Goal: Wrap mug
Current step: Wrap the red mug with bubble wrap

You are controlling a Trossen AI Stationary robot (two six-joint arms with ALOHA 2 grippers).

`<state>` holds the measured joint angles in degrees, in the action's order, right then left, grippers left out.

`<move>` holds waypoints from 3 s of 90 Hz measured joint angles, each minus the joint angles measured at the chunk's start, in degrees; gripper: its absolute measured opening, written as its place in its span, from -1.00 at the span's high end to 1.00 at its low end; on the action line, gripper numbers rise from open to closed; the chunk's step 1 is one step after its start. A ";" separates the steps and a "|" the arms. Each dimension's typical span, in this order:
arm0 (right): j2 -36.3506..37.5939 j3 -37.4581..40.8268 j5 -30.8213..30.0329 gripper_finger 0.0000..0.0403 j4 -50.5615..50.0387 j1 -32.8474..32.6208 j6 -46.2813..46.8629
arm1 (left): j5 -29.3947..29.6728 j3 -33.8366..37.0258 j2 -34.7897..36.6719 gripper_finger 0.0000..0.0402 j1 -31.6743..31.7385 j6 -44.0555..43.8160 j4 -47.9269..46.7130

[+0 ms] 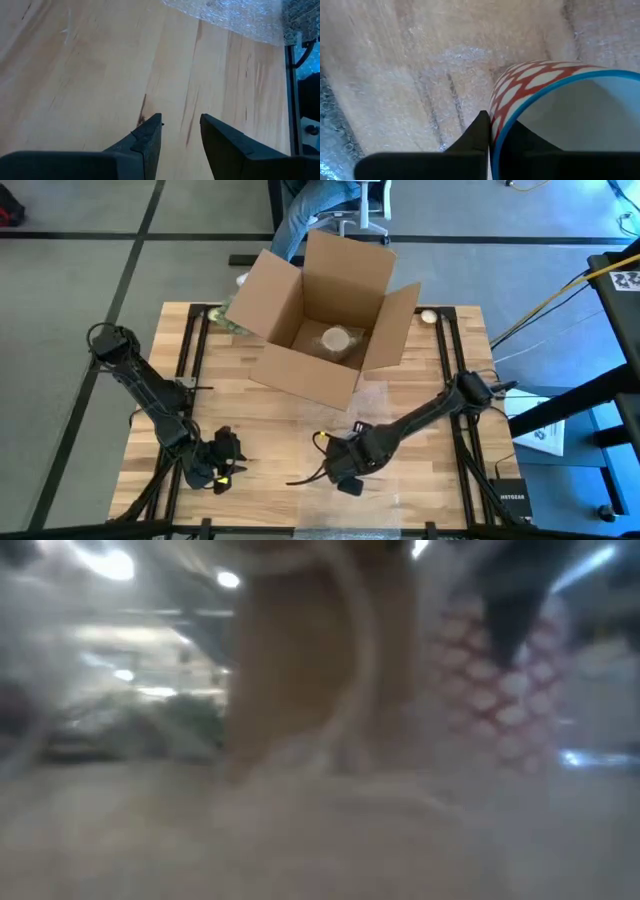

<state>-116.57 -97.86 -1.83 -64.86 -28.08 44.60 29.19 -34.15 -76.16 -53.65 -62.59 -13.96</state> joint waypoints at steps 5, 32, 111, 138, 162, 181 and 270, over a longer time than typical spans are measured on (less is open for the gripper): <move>0.00 0.00 0.00 0.99 0.05 0.00 0.00 | 0.00 0.00 0.00 0.40 0.00 0.00 0.00; 0.00 0.00 0.42 0.99 -0.07 0.00 0.02 | 0.02 0.00 0.00 0.40 0.00 0.09 0.00; -0.31 0.07 -0.88 0.99 -0.64 -0.06 0.48 | 0.84 0.00 0.00 0.40 0.00 1.31 0.00; -2.45 -0.02 0.52 0.99 7.45 0.35 -0.19 | 0.97 0.00 0.00 0.40 0.00 1.49 0.00; -3.81 -0.09 1.50 0.74 8.01 0.35 -0.08 | 1.01 0.00 0.00 0.40 0.00 1.22 0.00; -3.71 -3.61 1.77 0.29 5.99 0.37 -0.47 | 0.69 0.00 0.02 0.40 0.00 1.07 0.02; -2.05 0.96 -58.09 -0.07 -21.55 -4.30 59.54 | 1.71 -1.97 0.17 0.40 5.81 6.49 -0.39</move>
<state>-118.63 -96.90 -59.92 -86.41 -32.37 104.14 30.90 -36.12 -75.99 -47.83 -56.10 -14.35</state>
